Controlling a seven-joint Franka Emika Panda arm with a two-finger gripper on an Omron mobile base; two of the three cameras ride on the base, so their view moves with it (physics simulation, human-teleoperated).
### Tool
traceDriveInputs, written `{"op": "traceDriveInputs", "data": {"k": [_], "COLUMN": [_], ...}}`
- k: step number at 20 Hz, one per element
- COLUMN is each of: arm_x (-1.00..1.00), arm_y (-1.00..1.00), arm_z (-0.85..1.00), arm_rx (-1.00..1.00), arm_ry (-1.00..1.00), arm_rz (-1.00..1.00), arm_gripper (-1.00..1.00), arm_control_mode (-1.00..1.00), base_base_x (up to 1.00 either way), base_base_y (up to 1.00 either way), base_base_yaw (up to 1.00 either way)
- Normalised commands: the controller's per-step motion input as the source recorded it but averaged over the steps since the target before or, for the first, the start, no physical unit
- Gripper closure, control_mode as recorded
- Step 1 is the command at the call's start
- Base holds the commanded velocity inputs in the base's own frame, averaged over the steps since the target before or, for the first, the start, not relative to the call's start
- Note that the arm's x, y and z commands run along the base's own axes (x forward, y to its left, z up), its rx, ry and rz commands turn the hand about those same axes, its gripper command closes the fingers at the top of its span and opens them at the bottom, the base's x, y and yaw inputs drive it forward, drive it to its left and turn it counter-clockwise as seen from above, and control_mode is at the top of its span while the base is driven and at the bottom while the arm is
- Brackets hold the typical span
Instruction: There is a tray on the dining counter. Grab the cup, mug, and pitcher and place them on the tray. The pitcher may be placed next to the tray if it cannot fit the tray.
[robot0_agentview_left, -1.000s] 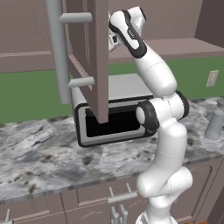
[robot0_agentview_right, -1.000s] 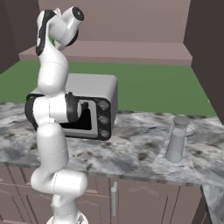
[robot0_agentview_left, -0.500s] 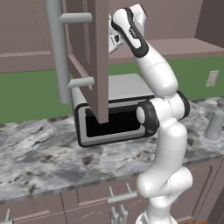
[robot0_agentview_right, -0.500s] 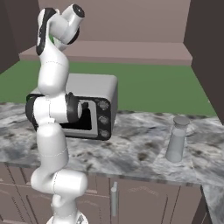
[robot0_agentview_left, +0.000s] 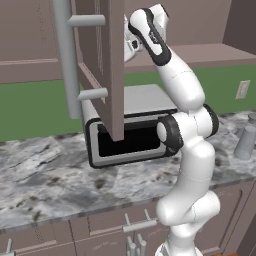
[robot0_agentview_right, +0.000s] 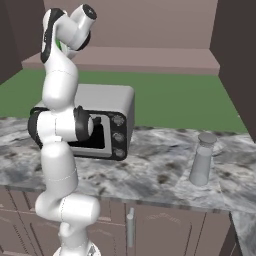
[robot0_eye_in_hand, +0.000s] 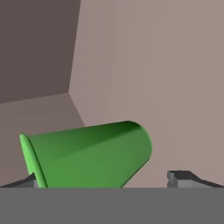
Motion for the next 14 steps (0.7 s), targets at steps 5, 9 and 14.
{"op": "traceDriveInputs", "data": {"k": [5, 9, 14], "arm_x": [0.0, 0.01, 0.0], "arm_y": [0.0, 0.0, 0.0], "arm_z": [0.0, 0.0, 0.0], "arm_rx": [0.0, 0.0, 0.0], "arm_ry": [0.0, 0.0, 0.0], "arm_rz": [0.0, 0.0, 0.0], "arm_gripper": [-1.0, -1.0, 1.0], "arm_control_mode": [-1.0, -1.0, -1.0], "base_base_x": [0.0, 0.0, 0.0], "base_base_y": [0.0, 0.0, 0.0], "base_base_yaw": [0.0, 0.0, 0.0]}}
